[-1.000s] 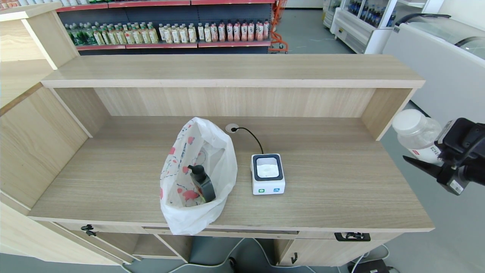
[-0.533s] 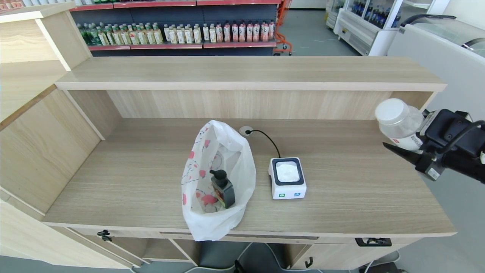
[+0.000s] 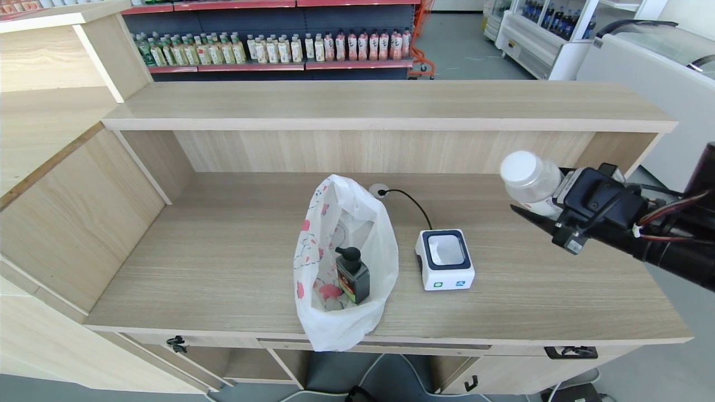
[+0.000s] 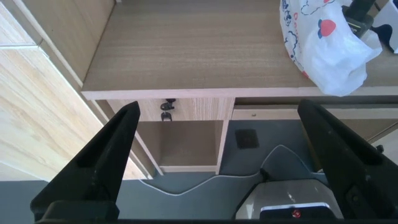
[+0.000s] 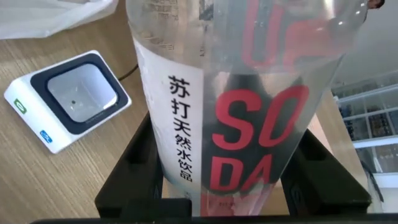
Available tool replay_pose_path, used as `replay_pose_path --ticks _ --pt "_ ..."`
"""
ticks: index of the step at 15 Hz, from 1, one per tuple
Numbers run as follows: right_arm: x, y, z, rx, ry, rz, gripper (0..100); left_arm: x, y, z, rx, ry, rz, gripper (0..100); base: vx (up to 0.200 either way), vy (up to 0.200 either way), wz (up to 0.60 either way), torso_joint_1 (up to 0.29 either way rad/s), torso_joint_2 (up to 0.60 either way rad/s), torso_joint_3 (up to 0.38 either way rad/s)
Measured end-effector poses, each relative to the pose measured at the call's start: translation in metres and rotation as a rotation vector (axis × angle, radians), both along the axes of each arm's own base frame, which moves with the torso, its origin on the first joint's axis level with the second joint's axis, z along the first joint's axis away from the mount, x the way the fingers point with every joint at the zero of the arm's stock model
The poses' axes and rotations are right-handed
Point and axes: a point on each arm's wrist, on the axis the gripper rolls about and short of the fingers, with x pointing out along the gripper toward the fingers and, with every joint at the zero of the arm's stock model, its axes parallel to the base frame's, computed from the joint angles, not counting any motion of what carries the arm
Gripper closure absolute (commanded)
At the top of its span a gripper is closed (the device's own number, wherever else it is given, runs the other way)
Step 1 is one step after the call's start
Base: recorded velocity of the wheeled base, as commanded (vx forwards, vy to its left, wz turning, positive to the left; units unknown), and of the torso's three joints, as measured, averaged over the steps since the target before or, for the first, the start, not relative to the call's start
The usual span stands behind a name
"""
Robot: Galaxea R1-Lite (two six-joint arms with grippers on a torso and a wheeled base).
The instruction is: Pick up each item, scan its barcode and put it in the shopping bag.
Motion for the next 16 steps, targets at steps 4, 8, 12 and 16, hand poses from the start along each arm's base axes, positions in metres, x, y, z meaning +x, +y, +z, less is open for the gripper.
replay_pose_path --ticks 4,8,12,16 --pt "0.022 0.013 -0.017 0.009 -0.036 0.085 100 0.0 0.0 0.0 0.0 0.0 0.0 0 0.0 0.0 0.0 0.0 0.0 0.0" --pt "0.039 0.024 -0.037 -0.004 -0.065 0.132 100 0.0 0.0 0.0 0.0 0.0 -0.001 0 0.0 0.0 0.0 0.0 0.0 0.0" --pt "0.047 0.044 -0.055 -0.008 -0.089 0.192 100 0.0 0.0 0.0 0.0 0.0 -0.001 0 0.0 0.0 0.0 0.0 0.0 0.0" --pt "0.047 0.046 -0.071 -0.037 -0.093 0.206 100 0.0 0.0 0.0 0.0 0.0 -0.001 0 0.0 0.0 0.0 0.0 0.0 0.0"
